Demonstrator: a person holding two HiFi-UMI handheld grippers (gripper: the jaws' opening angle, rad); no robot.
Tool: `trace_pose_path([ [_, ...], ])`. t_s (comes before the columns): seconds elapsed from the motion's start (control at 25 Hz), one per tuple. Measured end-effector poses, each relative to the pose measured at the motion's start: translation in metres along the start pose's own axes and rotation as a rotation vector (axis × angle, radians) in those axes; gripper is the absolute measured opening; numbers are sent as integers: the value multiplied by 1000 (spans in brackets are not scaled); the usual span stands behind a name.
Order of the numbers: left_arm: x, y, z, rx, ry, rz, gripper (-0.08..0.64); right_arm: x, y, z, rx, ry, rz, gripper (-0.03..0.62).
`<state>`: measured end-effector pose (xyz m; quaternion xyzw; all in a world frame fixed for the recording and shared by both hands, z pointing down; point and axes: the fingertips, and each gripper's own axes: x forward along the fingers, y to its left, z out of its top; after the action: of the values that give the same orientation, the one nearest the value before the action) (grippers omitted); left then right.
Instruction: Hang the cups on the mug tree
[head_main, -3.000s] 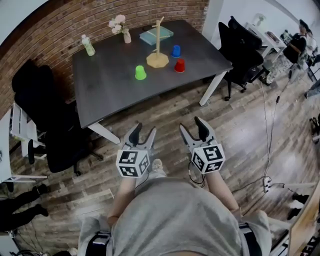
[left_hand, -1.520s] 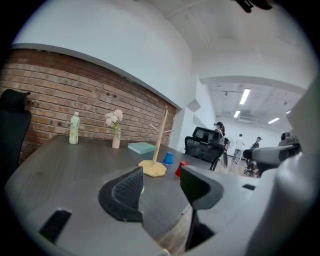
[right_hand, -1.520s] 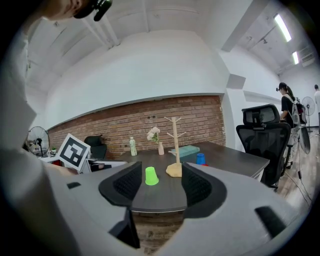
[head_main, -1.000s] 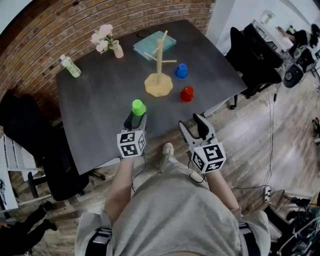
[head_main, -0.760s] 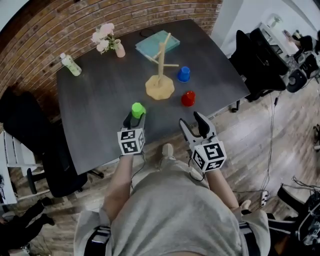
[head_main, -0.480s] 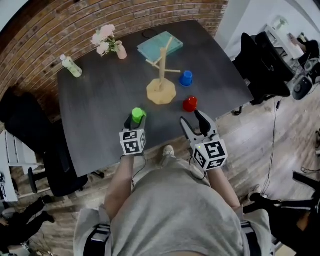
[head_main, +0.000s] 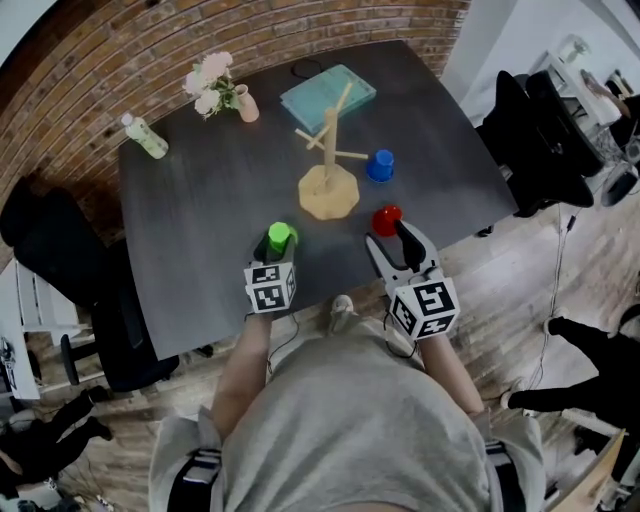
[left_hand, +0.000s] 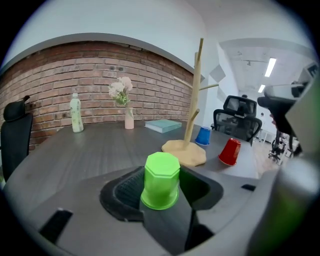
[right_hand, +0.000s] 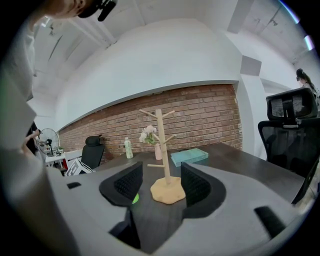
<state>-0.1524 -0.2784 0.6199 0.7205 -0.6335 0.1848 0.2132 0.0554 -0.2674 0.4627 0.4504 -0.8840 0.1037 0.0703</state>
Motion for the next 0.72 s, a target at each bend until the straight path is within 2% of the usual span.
trace_pose_path([
  [0.2,2,-1,4,3,5,-7,212,6,-3,0,1,0,3,239],
  [0.36,-1,-6,21,-9,-25,-29,212,7,-8,-1,4,0,-2,239],
  [0.52,-12,-10,60,-12,-74,-62,212,9,-10,-3,7,-4,-1,238],
  [0.72,-31,-15,118,-3,-175,-112,212,10,-9,-5,17,-5,0,238],
])
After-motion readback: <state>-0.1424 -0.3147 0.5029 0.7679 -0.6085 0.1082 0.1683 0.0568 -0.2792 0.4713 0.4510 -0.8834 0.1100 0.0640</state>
